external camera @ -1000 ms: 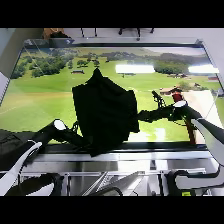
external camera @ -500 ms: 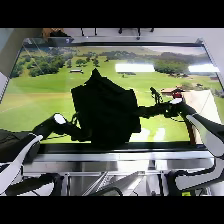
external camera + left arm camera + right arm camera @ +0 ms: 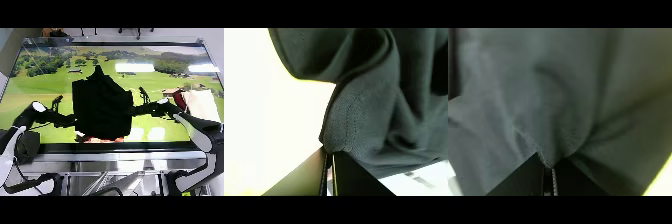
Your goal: Fold the shirts.
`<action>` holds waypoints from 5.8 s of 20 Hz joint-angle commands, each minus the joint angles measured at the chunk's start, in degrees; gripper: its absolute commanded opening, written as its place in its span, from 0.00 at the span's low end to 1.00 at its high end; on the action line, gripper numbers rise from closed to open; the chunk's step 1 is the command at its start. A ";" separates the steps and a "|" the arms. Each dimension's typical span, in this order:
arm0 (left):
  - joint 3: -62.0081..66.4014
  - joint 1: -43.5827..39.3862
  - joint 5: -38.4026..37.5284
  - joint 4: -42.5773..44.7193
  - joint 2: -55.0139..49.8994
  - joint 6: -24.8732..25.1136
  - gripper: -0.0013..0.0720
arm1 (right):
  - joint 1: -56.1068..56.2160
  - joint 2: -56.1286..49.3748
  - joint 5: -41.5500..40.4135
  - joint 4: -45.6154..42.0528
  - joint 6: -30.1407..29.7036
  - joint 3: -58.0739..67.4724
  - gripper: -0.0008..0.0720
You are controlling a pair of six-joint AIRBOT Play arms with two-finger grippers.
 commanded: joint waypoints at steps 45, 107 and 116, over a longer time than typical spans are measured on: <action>68.30 4.85 -21.22 -9.51 -35.89 -8.90 0.93 | -24.30 -13.53 6.75 -13.25 9.14 39.39 0.62; 14.21 14.10 -7.54 -13.20 4.83 5.49 0.04 | -20.41 2.89 29.46 -4.85 7.28 21.42 0.05; 71.78 14.12 2.08 -28.24 30.67 4.79 0.04 | -20.57 36.33 4.46 -20.81 6.93 60.37 0.05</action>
